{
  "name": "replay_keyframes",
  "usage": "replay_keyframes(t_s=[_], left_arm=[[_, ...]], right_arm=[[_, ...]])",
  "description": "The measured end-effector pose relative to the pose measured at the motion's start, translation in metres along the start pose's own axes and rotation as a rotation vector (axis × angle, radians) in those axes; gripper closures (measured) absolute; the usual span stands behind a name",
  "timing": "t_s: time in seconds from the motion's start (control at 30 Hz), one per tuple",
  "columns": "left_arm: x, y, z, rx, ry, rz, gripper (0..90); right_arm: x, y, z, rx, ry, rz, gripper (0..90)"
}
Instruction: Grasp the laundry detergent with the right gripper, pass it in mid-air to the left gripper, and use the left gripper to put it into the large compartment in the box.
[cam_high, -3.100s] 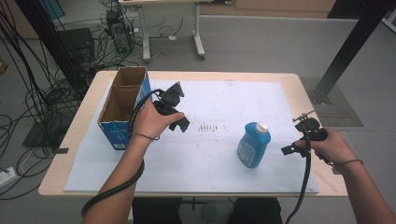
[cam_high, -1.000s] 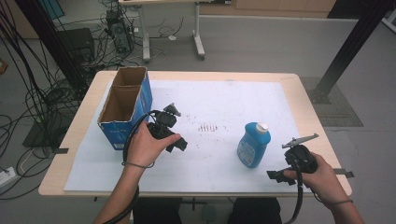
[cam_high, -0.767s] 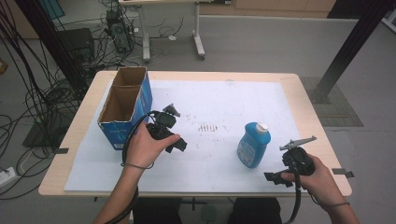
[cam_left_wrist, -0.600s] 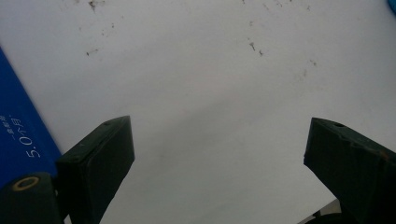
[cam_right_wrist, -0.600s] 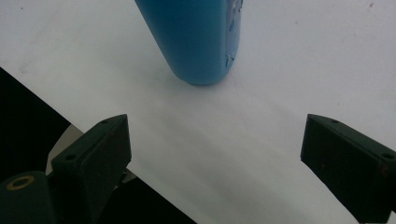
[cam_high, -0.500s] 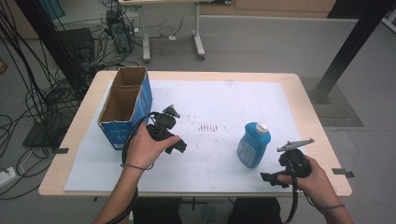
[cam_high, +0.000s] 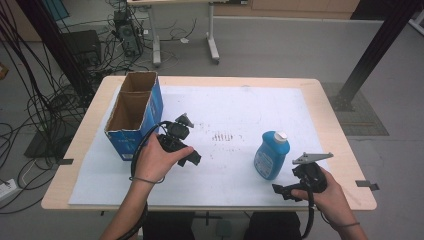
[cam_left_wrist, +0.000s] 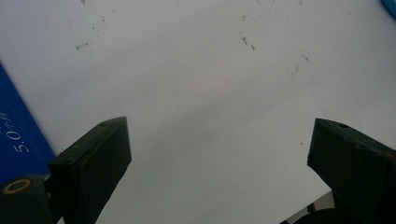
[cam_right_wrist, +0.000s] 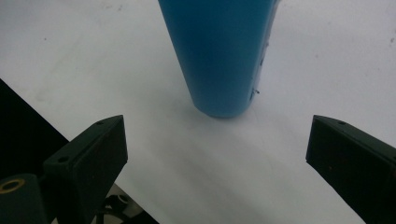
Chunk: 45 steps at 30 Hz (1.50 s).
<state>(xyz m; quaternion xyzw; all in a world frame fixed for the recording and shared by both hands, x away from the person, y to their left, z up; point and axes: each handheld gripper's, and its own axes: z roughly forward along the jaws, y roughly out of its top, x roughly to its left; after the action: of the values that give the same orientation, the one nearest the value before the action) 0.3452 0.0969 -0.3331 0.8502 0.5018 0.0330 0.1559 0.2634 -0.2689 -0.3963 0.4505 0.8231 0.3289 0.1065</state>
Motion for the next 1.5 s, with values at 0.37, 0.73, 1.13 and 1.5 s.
replay_keyframes(t_s=[0.37,0.73,1.13,1.5], left_arm=[[0.002,0.000,0.000,0.003,-0.019,-0.011,6.2],[0.002,0.002,-0.001,0.003,-0.014,-0.012,6.2],[0.000,0.002,0.000,0.002,-0.021,-0.014,6.3],[-0.001,0.003,0.001,0.005,-0.024,-0.012,6.5]], right_arm=[[0.001,-0.004,0.005,-0.121,0.010,0.027,4.9],[0.006,-0.009,0.018,-0.208,0.020,0.019,4.2],[0.007,-0.013,0.028,-0.320,0.010,0.036,3.6],[0.011,-0.016,0.035,-0.384,-0.047,0.024,2.6]])
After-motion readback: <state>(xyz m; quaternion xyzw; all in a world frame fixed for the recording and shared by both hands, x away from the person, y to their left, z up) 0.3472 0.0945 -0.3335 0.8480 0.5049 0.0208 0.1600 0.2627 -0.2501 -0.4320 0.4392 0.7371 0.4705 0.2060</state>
